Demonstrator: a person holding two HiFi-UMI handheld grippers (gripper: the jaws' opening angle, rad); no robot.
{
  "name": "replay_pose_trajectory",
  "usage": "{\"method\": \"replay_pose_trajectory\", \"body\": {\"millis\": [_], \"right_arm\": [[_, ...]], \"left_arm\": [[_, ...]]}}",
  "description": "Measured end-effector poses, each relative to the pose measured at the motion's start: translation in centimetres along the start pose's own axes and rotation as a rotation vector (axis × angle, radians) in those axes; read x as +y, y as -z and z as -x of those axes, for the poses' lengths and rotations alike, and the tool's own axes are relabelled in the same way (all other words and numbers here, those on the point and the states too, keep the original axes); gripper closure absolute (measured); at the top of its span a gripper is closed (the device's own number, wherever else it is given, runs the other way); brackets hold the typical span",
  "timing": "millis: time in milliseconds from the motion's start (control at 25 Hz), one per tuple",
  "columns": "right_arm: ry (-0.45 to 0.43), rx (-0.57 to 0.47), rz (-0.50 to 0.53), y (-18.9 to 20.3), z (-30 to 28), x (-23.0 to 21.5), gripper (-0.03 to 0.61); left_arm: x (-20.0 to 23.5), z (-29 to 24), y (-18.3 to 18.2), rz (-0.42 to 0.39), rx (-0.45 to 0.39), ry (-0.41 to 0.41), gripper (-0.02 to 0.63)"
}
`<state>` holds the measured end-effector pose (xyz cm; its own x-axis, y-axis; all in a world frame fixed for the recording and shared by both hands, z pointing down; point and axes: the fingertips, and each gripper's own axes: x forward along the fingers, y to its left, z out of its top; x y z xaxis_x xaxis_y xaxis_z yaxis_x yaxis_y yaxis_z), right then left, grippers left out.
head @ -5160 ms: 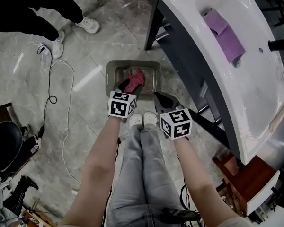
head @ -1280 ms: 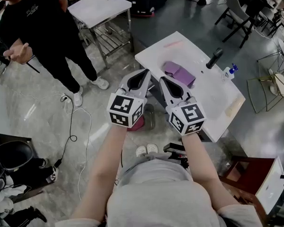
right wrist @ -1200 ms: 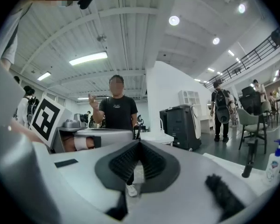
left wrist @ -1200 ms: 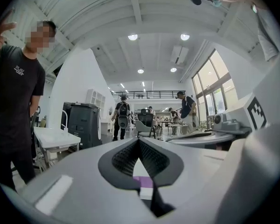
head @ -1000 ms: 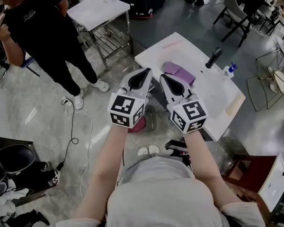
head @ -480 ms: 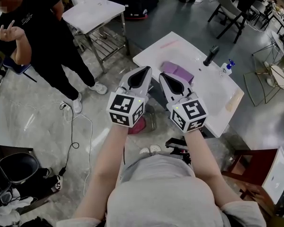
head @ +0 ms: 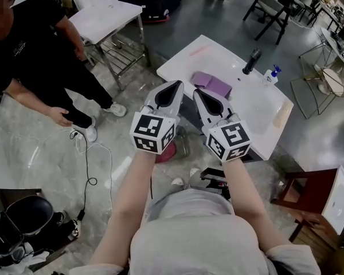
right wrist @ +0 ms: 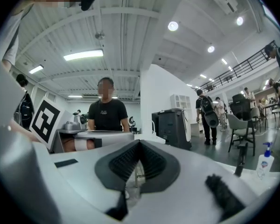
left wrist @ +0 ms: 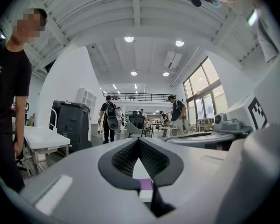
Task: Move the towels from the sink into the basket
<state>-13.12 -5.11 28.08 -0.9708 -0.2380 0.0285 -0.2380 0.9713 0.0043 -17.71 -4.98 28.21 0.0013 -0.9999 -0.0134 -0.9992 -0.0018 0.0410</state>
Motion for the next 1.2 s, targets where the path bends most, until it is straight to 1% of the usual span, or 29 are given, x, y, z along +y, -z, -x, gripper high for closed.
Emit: {"method": "replay_pose_trajectory", "body": {"millis": [160, 360, 760, 1000, 1200], "right_arm": [[0.025, 0.016, -0.008, 0.4, 0.2, -0.8, 0.561], [0.050, 0.036, -0.012, 1.2, 0.5, -2.9, 0.561], [0.065, 0.060, -0.017, 2.1, 0.3, -8.8, 0.560], [0.085, 0.091, -0.032, 3.7, 0.0, -12.7, 0.560], [0.108, 0.136, -0.058, 5.7, -0.3, -16.2, 0.561]], "left_arm": [[-0.1, -0.7, 0.4, 0.012, 0.013, 0.017, 0.606], [-1.0, -2.8, 1.3, 0.020, 0.029, 0.042, 0.606], [-2.2, -8.8, 3.3, 0.051, 0.079, 0.066, 0.545], [-2.9, -12.5, 6.2, 0.063, 0.151, 0.097, 0.503], [-3.0, -15.9, 9.4, 0.093, 0.223, 0.105, 0.488]]}}
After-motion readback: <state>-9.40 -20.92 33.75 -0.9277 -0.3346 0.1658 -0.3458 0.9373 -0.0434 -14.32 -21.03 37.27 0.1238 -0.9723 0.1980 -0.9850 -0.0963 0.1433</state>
